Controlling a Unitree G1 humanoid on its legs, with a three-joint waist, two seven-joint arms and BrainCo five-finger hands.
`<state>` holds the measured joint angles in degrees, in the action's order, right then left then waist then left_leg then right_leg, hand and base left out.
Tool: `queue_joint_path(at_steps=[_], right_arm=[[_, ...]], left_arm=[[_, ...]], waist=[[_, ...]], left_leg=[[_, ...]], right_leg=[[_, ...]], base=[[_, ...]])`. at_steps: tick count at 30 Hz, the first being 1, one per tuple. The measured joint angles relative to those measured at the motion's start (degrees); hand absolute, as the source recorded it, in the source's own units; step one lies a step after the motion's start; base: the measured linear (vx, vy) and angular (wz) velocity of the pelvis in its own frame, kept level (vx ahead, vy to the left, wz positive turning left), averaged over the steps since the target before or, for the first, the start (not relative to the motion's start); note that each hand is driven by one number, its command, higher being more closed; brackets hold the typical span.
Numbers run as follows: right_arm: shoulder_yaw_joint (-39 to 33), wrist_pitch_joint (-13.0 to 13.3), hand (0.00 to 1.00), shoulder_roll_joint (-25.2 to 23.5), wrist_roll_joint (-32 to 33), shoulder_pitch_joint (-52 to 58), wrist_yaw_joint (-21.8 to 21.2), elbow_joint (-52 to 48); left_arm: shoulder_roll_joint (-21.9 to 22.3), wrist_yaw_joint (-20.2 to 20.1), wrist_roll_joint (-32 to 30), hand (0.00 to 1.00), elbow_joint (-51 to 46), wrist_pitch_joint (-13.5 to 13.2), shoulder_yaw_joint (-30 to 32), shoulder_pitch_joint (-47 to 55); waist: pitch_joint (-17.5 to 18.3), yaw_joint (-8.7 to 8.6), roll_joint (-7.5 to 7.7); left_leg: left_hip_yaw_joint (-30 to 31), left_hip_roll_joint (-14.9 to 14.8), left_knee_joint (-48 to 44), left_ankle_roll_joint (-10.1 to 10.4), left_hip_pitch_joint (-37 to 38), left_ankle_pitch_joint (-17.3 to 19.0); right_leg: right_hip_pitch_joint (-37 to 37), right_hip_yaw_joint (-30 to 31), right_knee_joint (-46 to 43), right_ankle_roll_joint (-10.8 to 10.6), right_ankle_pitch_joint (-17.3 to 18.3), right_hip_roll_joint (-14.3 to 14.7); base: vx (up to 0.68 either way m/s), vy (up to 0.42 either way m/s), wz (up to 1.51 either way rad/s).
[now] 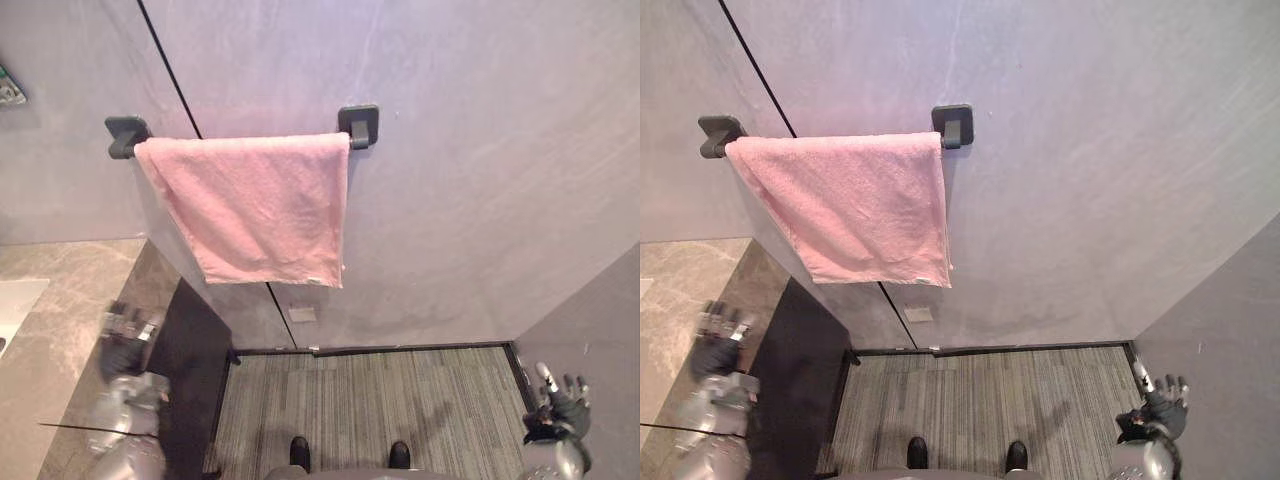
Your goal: Organize washtable
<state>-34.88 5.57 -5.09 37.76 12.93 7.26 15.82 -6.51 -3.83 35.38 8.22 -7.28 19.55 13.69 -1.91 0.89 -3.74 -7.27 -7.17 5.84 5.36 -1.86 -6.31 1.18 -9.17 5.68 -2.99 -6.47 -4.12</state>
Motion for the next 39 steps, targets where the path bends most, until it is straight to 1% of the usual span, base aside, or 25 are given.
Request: queue_joint_path(at_steps=[2, 4, 6, 9, 11, 14, 16, 18, 20, 21, 22, 23, 24, 25, 26, 27, 28, 30, 31, 32, 33, 34, 36, 38, 39], right_arm=[[1.6, 0.9, 0.00, -0.2, 3.3, 0.0, 0.3, 0.4], [2.3, 2.0, 0.00, -0.3, 5.9, 0.0, 0.4, 1.3], [3.2, 2.5, 0.00, -0.2, 7.0, 0.2, 0.4, 2.6], [4.9, 2.9, 0.00, -0.1, 7.8, 0.6, 1.2, 7.6], [6.4, 2.8, 0.00, 0.2, 7.6, 2.0, 1.6, 11.3], [6.9, 2.0, 0.00, 0.9, 4.2, 2.2, 1.6, 14.8], [8.6, 0.9, 0.00, 1.0, -1.6, 2.6, 1.4, 19.5], [9.1, 0.1, 0.00, 1.0, -4.9, 2.6, 1.3, 21.9], [9.5, -0.3, 0.00, 1.0, -8.4, 2.3, 1.3, 24.0], [10.4, -0.7, 0.00, 1.0, -10.3, 2.2, 1.3, 25.3], [10.9, -1.0, 0.00, 1.1, -12.0, 2.1, 1.3, 26.5], [11.2, -1.2, 0.00, 1.3, -12.9, 2.2, 1.3, 27.2], [11.3, -1.4, 0.00, 1.3, -13.6, 2.4, 1.2, 28.1], [11.5, -1.7, 0.00, 1.3, -14.7, 3.5, 1.2, 29.8], [12.1, -1.8, 0.00, 1.3, -15.7, 4.2, 1.2, 31.5], [12.9, -1.8, 0.00, 1.3, -15.9, 4.4, 1.2, 31.8], [13.2, -1.7, 0.00, 1.4, -17.0, 4.4, 1.2, 32.8], [13.9, -1.6, 0.00, 1.5, -18.5, 2.6, 1.2, 32.6], [14.7, -1.7, 0.00, 2.7, -20.3, 1.7, 1.3, 32.7], [16.6, -1.7, 0.00, 4.0, -22.0, 0.6, 1.3, 32.8], [18.0, -1.8, 0.00, 4.5, -22.8, -0.4, 1.4, 32.9], [20.7, -1.8, 0.00, 5.6, -24.5, -3.6, 1.4, 32.9], [23.2, -1.6, 0.00, 6.0, -25.8, -7.1, 1.5, 32.6], [25.7, -1.0, 0.00, 5.9, -27.8, -9.3, 1.5, 32.2], [26.0, -0.9, 0.00, 6.1, -28.5, -9.3, 1.6, 32.3]], left_arm=[[3.5, -0.1, 0.0, 0.00, 0.1, 0.7, -4.8, 1.4], [5.2, -0.2, 0.0, 0.00, 0.9, 1.1, -8.2, 1.5], [6.0, -0.7, 0.0, 0.00, 2.1, 1.6, -10.2, 1.5], [7.7, -1.2, 0.7, 0.00, 8.9, 2.0, -12.3, 1.4], [9.9, -0.7, 2.3, 0.00, 17.3, 2.1, -12.3, 1.1], [9.9, 0.5, 2.6, 0.00, 26.6, 2.5, -10.7, 1.2], [9.9, 3.3, 1.1, 0.00, 36.8, 2.4, -5.1, 1.3], [9.9, 4.6, -1.3, 0.00, 41.2, 2.3, -2.6, 1.3], [9.9, 5.7, -4.1, 0.00, 44.8, 2.3, 0.3, 1.4], [9.7, 6.5, -5.2, 0.00, 45.9, 2.4, 2.2, 1.4], [9.9, 6.8, -7.6, 0.00, 46.4, 2.4, 4.2, 1.7], [10.0, 6.9, -9.4, 0.00, 46.8, 2.4, 5.6, 1.0], [10.1, 7.1, -10.7, 0.00, 47.1, 2.4, 6.4, 0.6], [9.9, 7.2, -12.3, 0.00, 46.6, 2.3, 7.9, 0.0], [9.1, 7.6, -13.7, 0.00, 45.8, 2.4, 8.7, 0.3], [8.7, 7.7, -13.9, 0.00, 45.8, 2.4, 9.2, 0.3], [8.4, 7.8, -14.1, 0.00, 45.8, 2.7, 9.8, 0.2], [8.9, 7.8, -14.1, 0.00, 46.0, 3.2, 9.6, -0.4], [9.9, 7.8, -13.8, 0.00, 45.9, 3.2, 8.7, -0.7], [10.3, 7.8, -13.3, 0.00, 45.9, 2.9, 6.8, -0.6], [10.0, 7.8, -13.0, 0.00, 45.9, 2.7, 5.7, -0.6], [9.0, 7.9, -12.0, 0.00, 46.0, 2.1, 2.9, -1.0], [8.1, 8.0, -11.1, 0.00, 46.3, 1.8, -0.3, -2.1], [6.5, 8.0, -10.6, 0.00, 46.4, 1.8, -4.8, -4.2], [6.1, 7.9, -10.5, 0.00, 46.3, 1.8, -6.0, -4.4]], waist=[[0.1, 0.02, -0.12], [0.2, 0.00, -0.19], [0.2, -0.08, -0.18], [0.5, -0.21, -0.10], [0.7, -0.24, 0.08], [0.7, -0.08, 0.21], [0.6, -0.05, 0.93], [0.1, 0.23, 1.58], [-0.7, 0.63, 2.61], [-1.4, 0.62, 3.57], [-1.4, 1.02, 2.58], [-1.5, 1.27, 2.43], [-1.7, 1.11, 2.83], [-2.1, 1.11, 4.17], [-1.7, 1.47, 6.21], [-1.6, 1.44, 7.05], [-1.1, 1.58, 8.68], [-1.1, 2.94, 7.52], [-0.9, 3.21, 5.90], [-0.6, 3.24, 4.86], [-0.6, 3.36, 4.75], [-0.6, 3.70, 3.87], [-1.1, 4.62, 3.34], [-5.2, 4.52, 2.70], [-6.0, 4.49, 2.34]], left_leg=[[-2.1, -0.1, 0.0, -0.1, 0.5, 0.1], [-3.6, -0.5, 0.0, -0.1, 1.0, 0.2], [-4.6, -0.9, 0.0, -0.1, 1.4, 0.2], [-5.5, -0.9, 0.0, 0.0, 2.4, 0.3], [-5.7, -0.8, 0.0, 0.1, 3.1, 0.5], [-6.5, -0.7, 0.0, 0.0, 3.5, 0.7], [-7.5, -0.7, 0.0, -0.1, 3.8, 0.9], [-8.3, -0.6, 0.0, -0.1, 3.8, 0.9], [-10.4, -0.6, 0.0, -0.2, 3.4, 0.9], [-11.3, -0.6, 0.0, -0.2, 3.1, 0.9], [-11.7, -1.7, 0.0, -1.2, 2.2, 1.0], [-12.0, -2.8, -0.1, -1.4, 1.2, 0.8], [-11.4, -3.0, -0.6, -1.4, 0.4, 0.8], [-9.4, -2.6, -1.6, -1.5, -0.3, 0.7], [-7.5, -1.4, -2.5, -1.5, -1.0, 0.7], [-6.5, -0.9, -3.1, -1.7, -1.4, 0.5], [-4.9, -0.1, -4.9, -1.5, -2.6, 0.3], [-3.4, -0.2, -7.3, -0.9, -4.3, 0.2], [-3.5, 0.0, -8.0, -1.3, -4.7, -0.1], [-3.3, -0.5, -8.6, -1.4, -5.9, -0.7], [-3.0, -0.7, -9.0, -1.4, -6.8, -0.7], [-2.7, -1.1, -10.1, -1.1, -9.4, -0.9], [-2.2, -1.9, -10.7, -0.2, -11.5, -1.5], [1.6, -2.8, -13.2, 0.3, -11.8, -1.8], [2.6, -3.0, -13.8, 0.6, -11.9, -2.0]], right_leg=[[0.0, 0.3, 0.0, -0.1, 0.1, 0.0], [0.1, 0.5, 0.0, -0.6, 0.4, 0.1], [0.1, 1.4, 0.0, -0.6, 0.4, 0.0], [-0.3, 1.6, 0.0, -0.7, 0.4, 0.3], [-1.0, 1.6, 0.0, -0.8, 0.5, 0.3], [-1.1, 2.2, 0.0, -0.8, 0.5, 0.2], [-0.8, 3.2, 0.0, -0.8, 0.5, 0.2], [0.2, 3.9, -1.1, -1.2, 0.8, 0.1], [3.7, 5.4, -5.8, -1.7, 2.4, -0.1], [6.0, 6.6, -9.2, -2.3, 4.1, -0.2], [8.1, 7.5, -12.4, -3.9, 6.4, 0.3], [11.7, 7.7, -21.1, -1.0, 9.3, 0.5], [13.8, 7.7, -29.4, -0.3, 11.8, 0.5], [14.1, 8.2, -41.6, -2.3, 16.1, -0.8], [12.8, 9.2, -50.0, -3.9, 18.1, -2.4], [11.8, 9.6, -52.3, -4.0, 18.1, -3.2], [10.4, 10.9, -52.0, -4.8, 18.5, -3.6], [9.6, 11.0, -50.1, -4.3, 18.5, -1.7], [6.6, 11.2, -45.4, -3.1, 19.3, -0.7], [4.4, 12.0, -41.0, -2.6, 20.7, 0.0], [3.8, 12.4, -39.2, -2.4, 21.7, 0.1], [3.1, 12.1, -34.3, -1.8, 23.2, 0.5], [1.4, 11.4, -28.5, -1.7, 23.3, 1.8], [-4.6, 9.6, -21.4, -0.9, 23.0, 3.5], [-5.5, 8.8, -21.1, -0.5, 22.9, 4.1]], base=[[-0.05, -0.005, -0.37], [-0.04, -0.007, -0.31], [-0.02, -0.012, -0.24], [0.00, -0.014, -0.15], [0.00, 0.000, 0.00], [0.01, -0.002, -0.13], [0.01, -0.001, -0.19], [0.00, 0.008, -0.23], [-0.03, 0.021, -0.34], [-0.05, 0.020, -0.22], [-0.05, -0.050, -0.14], [-0.03, -0.078, 0.11], [-0.01, -0.152, 0.63], [0.00, -0.180, 1.02], [0.01, -0.217, 1.09], [0.02, -0.249, 0.88], [0.02, -0.215, 0.66], [0.02, -0.130, 0.47], [0.02, -0.027, 0.48], [-0.01, -0.078, 0.48], [-0.07, -0.126, 0.35], [-0.09, -0.148, 0.07], [-0.14, -0.091, 0.00], [-0.21, -0.066, 0.54], [-0.25, -0.081, 0.80]])
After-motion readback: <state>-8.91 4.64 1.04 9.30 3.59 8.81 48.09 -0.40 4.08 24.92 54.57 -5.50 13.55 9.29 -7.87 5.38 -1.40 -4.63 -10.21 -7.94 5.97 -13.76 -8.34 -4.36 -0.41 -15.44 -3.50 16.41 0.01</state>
